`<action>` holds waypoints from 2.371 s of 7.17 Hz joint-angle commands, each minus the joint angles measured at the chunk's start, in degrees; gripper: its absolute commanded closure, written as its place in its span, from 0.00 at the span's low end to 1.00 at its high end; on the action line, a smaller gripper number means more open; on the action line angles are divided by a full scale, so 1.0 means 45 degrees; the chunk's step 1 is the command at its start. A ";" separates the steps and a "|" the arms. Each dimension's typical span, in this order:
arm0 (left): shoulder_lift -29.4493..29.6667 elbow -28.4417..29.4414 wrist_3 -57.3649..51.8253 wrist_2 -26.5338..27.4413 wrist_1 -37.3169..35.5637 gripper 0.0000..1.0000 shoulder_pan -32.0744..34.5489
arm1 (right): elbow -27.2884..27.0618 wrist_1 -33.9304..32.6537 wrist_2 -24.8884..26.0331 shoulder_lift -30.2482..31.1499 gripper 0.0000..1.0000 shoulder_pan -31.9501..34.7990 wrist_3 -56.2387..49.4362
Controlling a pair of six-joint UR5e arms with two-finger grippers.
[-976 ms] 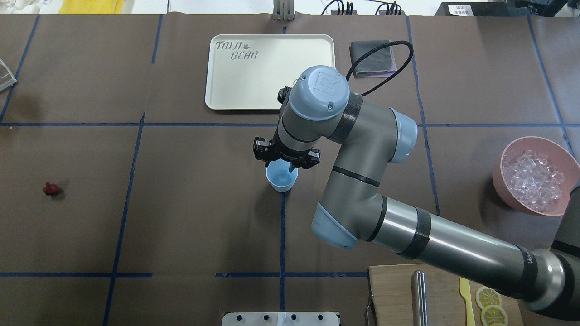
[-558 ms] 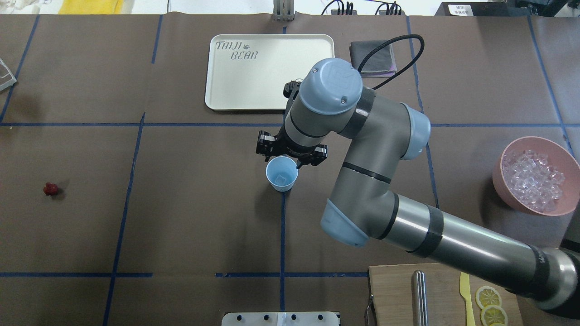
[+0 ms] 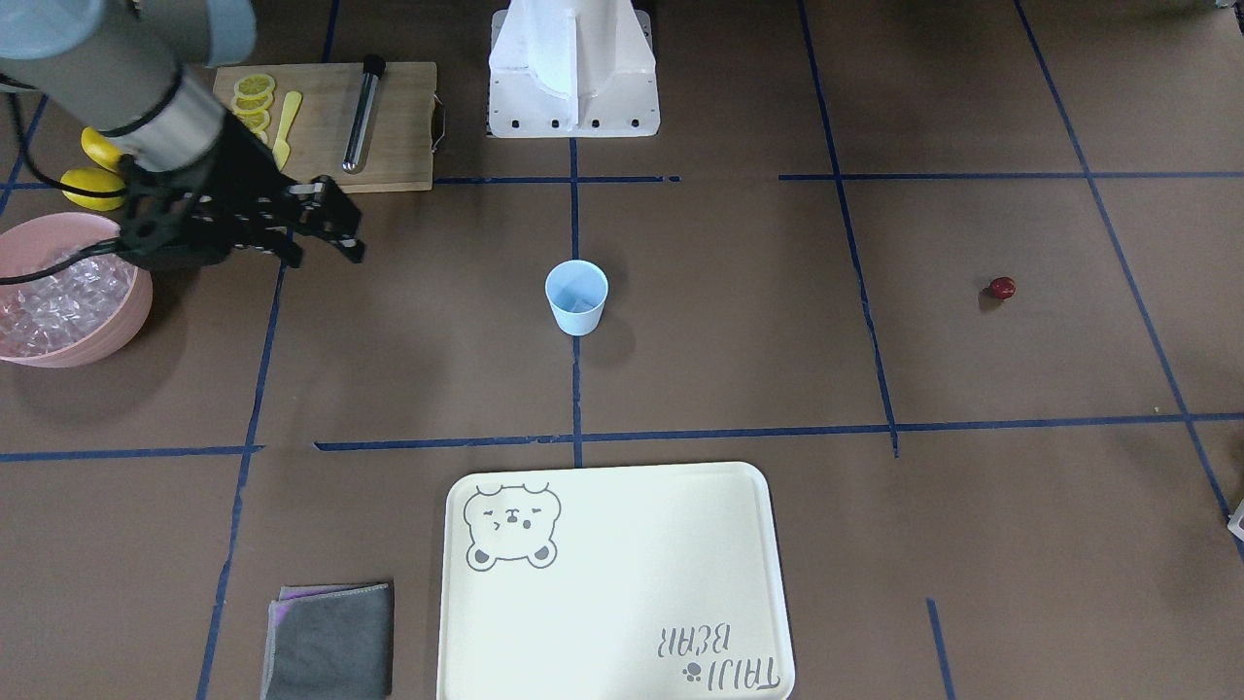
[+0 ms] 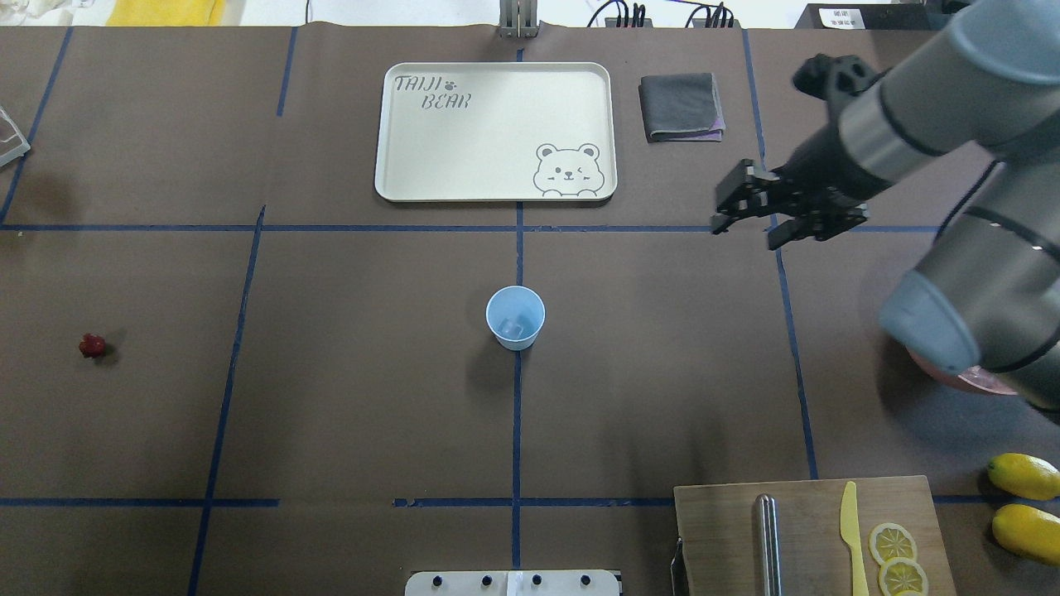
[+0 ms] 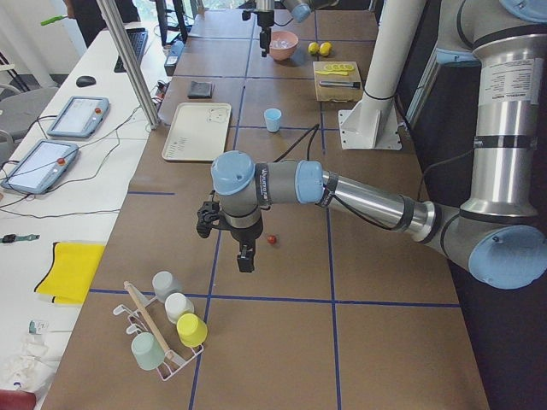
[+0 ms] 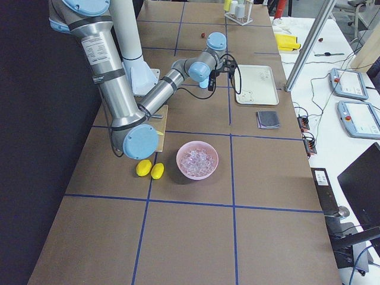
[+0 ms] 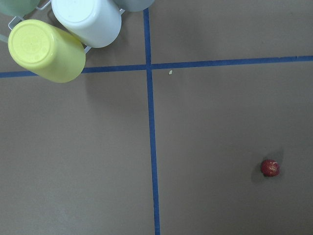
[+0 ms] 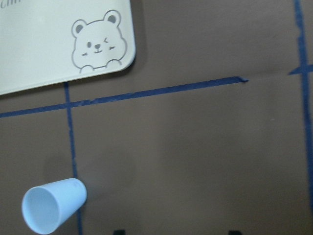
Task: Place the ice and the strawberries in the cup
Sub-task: 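Move the right gripper back toward the pink bowl of ice, then lower the right gripper into the bowl and grasp another ice cube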
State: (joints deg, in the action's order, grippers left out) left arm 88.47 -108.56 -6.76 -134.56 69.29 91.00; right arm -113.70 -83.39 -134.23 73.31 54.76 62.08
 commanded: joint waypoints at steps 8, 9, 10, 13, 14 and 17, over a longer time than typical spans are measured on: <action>-0.0188 -0.0406 -0.0022 -0.0470 0.0500 0.00 -0.0047 | 0.0364 0.0191 0.0766 0.5173 0.17 0.1350 -0.8756; -0.0188 -0.0406 -0.0022 -0.0470 0.0500 0.00 -0.0047 | 0.0384 0.0191 0.0805 0.5173 0.17 0.1133 -0.8775; -0.0188 -0.0406 -0.0022 -0.0470 0.0500 0.00 -0.0047 | 0.0403 0.0133 0.0864 0.5173 0.18 0.0937 -0.8853; -0.0188 -0.0386 -0.0002 -0.0470 0.0520 0.00 -0.0066 | 0.1046 0.0152 0.0961 0.5173 0.20 0.0916 -0.9478; -0.0188 -0.0386 -0.0002 -0.0470 0.0520 0.00 -0.0066 | 0.1164 0.0152 0.1020 0.5154 0.21 0.0897 -0.9479; -0.0188 -0.0406 -0.0002 -0.0470 0.0520 0.00 -0.0066 | 0.1263 0.0132 0.1021 0.5192 0.34 0.0858 -0.9479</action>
State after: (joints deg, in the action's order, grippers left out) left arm 87.66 -110.35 -6.77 -136.67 71.63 90.71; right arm -108.18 -82.76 -129.65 96.64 58.74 19.44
